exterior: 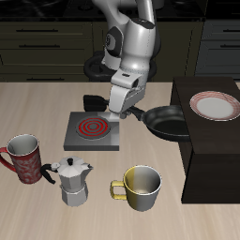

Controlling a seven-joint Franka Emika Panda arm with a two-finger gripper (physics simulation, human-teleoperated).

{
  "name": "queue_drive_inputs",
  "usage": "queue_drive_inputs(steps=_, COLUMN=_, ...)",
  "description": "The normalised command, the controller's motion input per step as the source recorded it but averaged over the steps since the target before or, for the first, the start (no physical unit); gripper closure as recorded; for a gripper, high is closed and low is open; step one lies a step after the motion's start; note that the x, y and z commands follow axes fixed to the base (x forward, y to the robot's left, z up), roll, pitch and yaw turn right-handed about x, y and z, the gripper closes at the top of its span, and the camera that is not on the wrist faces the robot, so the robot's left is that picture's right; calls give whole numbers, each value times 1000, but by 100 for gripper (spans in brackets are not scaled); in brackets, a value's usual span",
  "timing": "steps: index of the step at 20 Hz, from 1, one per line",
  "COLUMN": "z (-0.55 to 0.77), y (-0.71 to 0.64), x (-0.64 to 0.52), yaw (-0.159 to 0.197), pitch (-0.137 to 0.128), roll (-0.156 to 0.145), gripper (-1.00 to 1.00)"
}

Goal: Place the frying pan on the top layer of the shelf and turn off the stove

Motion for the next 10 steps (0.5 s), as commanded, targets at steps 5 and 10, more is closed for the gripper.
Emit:
queue_drive_inputs(steps=5, z=-91, y=445, x=-36, yaw=-13, pitch=-2, roll=75, gripper=100)
queue_drive_inputs(steps=10, z=-16, y=397, x=-41, yaw=12, pitch=-24, roll=56, gripper=100)
